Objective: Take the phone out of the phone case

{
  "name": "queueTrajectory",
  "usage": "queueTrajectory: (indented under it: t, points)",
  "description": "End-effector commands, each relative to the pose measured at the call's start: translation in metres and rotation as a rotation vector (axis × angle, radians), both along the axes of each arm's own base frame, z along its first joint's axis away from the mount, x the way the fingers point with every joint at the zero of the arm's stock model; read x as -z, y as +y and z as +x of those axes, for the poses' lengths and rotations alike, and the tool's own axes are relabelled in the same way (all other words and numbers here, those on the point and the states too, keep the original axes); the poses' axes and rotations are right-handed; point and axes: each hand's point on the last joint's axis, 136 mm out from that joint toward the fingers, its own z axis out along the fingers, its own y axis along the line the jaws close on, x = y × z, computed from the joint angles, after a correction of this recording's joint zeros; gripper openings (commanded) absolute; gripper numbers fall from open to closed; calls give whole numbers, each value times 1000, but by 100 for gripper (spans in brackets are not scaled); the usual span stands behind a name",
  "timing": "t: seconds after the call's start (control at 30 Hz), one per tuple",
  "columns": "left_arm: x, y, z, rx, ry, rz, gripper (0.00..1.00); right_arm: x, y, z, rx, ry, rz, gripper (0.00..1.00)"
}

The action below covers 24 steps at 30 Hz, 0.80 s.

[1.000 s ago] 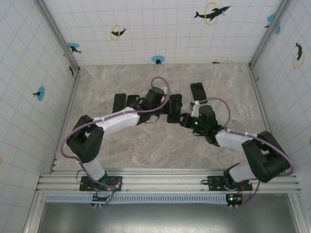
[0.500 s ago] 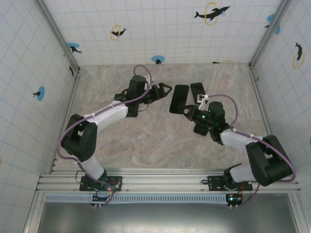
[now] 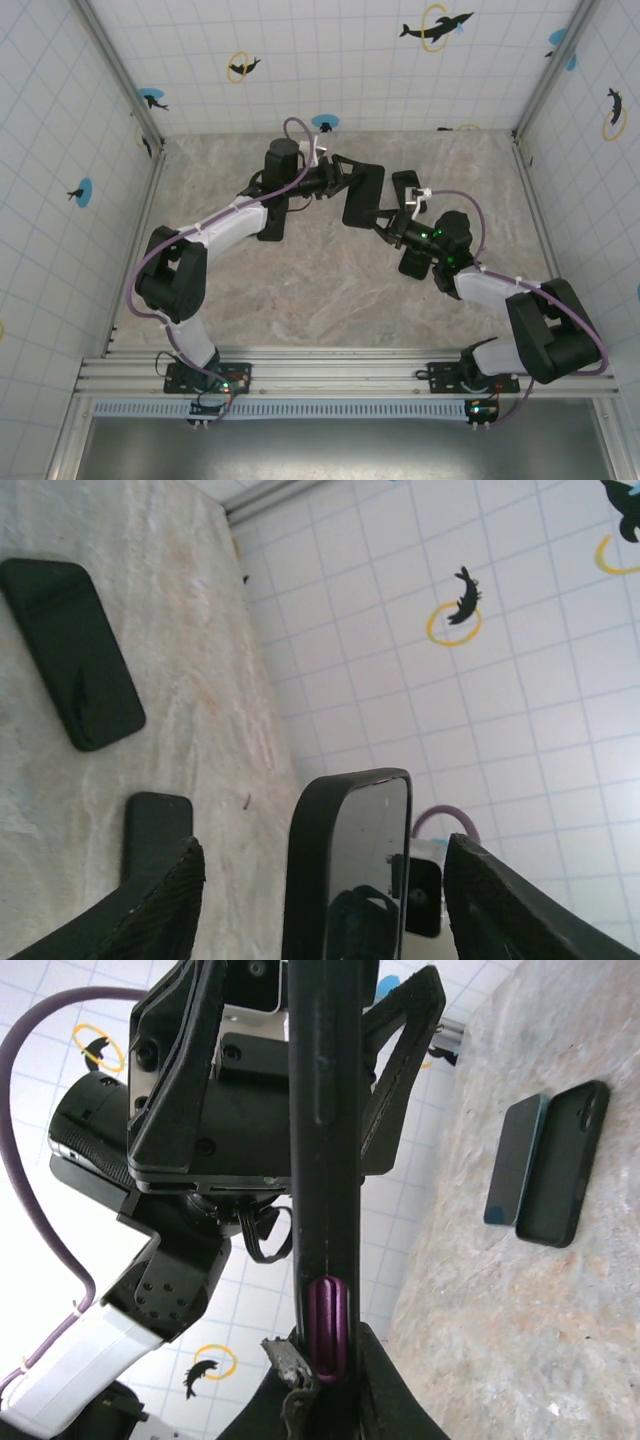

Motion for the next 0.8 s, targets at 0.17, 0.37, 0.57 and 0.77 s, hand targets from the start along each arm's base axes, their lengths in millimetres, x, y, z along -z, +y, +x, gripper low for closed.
queueTrajectory:
  t: [0.17,0.37,0.57,0.77]
  points:
    - [-24,2,-17,88,-42,-31,45,-31,4,-8,-69,-96,71,7]
    - [-25,2,-23,122,-30,-41,16,-34,6,-12,-93,-95,89,7]
    - [-31,1,-24,128,-22,-66,3,-41,6,-13,-96,-110,107,10]
    - [-44,3,-21,95,-27,-108,0,-45,2,-13,-63,-134,110,36]
